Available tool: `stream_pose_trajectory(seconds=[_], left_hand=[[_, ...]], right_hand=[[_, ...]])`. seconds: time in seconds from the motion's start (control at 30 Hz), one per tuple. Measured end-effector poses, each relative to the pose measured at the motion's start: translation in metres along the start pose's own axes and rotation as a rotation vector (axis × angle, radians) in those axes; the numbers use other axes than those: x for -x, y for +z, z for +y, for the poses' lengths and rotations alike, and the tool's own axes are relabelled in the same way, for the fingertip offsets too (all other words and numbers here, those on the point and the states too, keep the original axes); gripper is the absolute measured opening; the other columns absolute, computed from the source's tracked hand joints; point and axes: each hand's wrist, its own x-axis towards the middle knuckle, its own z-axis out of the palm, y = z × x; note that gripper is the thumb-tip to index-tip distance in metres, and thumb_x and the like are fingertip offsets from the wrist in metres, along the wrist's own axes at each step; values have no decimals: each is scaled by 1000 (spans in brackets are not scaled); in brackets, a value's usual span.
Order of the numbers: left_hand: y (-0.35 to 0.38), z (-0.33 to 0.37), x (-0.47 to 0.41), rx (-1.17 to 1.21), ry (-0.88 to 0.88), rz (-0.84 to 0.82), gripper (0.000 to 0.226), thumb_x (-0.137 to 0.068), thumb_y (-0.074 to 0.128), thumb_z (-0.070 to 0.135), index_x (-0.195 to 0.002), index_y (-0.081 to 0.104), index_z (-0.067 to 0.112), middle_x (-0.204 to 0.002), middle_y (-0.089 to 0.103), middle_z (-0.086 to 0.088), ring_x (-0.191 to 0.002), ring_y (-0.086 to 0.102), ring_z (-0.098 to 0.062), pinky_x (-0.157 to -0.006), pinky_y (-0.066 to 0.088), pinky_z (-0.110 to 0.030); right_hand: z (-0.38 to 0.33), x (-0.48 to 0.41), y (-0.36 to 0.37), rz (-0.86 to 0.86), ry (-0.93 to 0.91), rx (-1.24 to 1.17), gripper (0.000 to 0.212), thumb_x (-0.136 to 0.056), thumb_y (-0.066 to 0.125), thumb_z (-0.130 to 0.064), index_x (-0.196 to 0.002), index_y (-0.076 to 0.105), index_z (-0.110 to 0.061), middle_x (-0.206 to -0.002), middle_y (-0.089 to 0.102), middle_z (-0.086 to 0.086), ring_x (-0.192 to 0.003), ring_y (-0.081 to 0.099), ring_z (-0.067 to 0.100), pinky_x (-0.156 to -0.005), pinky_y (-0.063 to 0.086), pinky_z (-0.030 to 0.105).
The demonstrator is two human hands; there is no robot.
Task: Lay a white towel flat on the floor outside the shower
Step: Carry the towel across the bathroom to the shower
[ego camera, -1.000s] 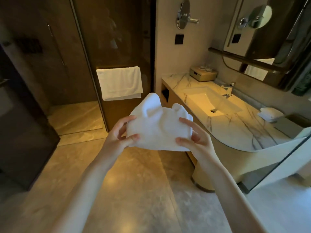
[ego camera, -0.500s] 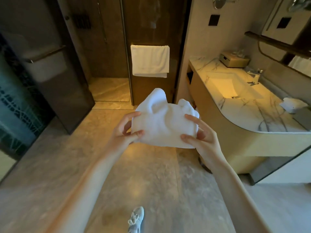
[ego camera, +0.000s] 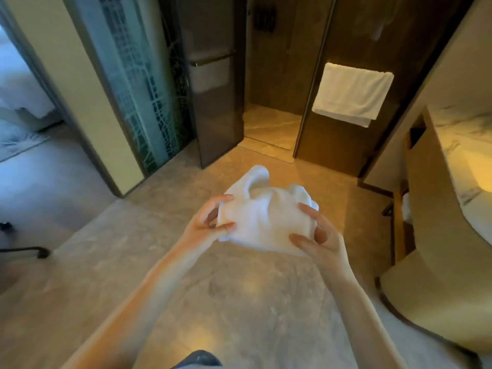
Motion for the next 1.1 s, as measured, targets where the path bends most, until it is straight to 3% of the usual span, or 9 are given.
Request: stream_pose_trajectory(seconds=[0.13, 0.33, 0.43, 0.53, 0.67, 0.9, 1.1], left_hand=[[-49, 0, 23, -54, -3, 111, 52, -84, 71, 0, -126, 55, 28, -112, 66, 22, -100, 64, -4, -75, 54, -21], [-126, -5, 58, -24, -30, 355, 55, -79, 79, 9, -123, 59, 35, -126, 61, 9, -107, 63, -9, -82, 56, -29], [-164, -5, 66, -41, -66, 447, 52, -81, 77, 12, -122, 59, 40, -126, 60, 11, -109, 62, -16, -84, 58, -34], [-208, -3, 61, -56, -98, 504, 50, -82, 75, 14, -119, 59, 44, -132, 56, 6, -116, 57, -21, -91, 56, -42], [-273, -2, 36, -84, -103, 510, 49, -83, 74, 16, -119, 58, 44, -137, 52, 2, -121, 53, -26, -97, 51, -52], [-376, 3, -20, -117, -103, 440, 54, -81, 76, 25, -125, 54, 47, -139, 51, 3, -125, 51, -27, -98, 50, -55], [-408, -5, -96, -97, -146, 349, 54, -83, 74, 22, -124, 54, 51, -136, 53, 9, -122, 53, -21, -96, 52, -50]], right_hand=[[14, -19, 48, -127, 20, -5, 60, -76, 76, 5, -118, 68, -36, -104, 72, -11, -99, 67, 16, -85, 59, 41], [26, -49, 138, -330, 39, -4, 63, -71, 78, 4, -116, 69, -40, -106, 72, -12, -95, 68, 7, -72, 55, 21], [28, -64, 186, -409, 73, -7, 61, -65, 80, -10, -116, 68, -42, -115, 69, -10, -99, 68, 7, -71, 54, 20], [35, -83, 233, -453, 73, -5, 62, -70, 81, -5, -117, 68, -43, -120, 66, -14, -100, 67, 5, -70, 55, 19], [43, -117, 298, -478, 64, 2, 61, -74, 79, -2, -117, 67, -44, -113, 63, -34, -103, 64, -1, -74, 56, 20], [43, -171, 384, -448, 60, 2, 60, -76, 80, -8, -121, 65, -44, -119, 60, -33, -107, 61, -2, -76, 55, 19], [47, -224, 398, -355, 101, 8, 60, -77, 79, -4, -121, 65, -43, -117, 62, -34, -105, 63, -2, -76, 55, 20]])
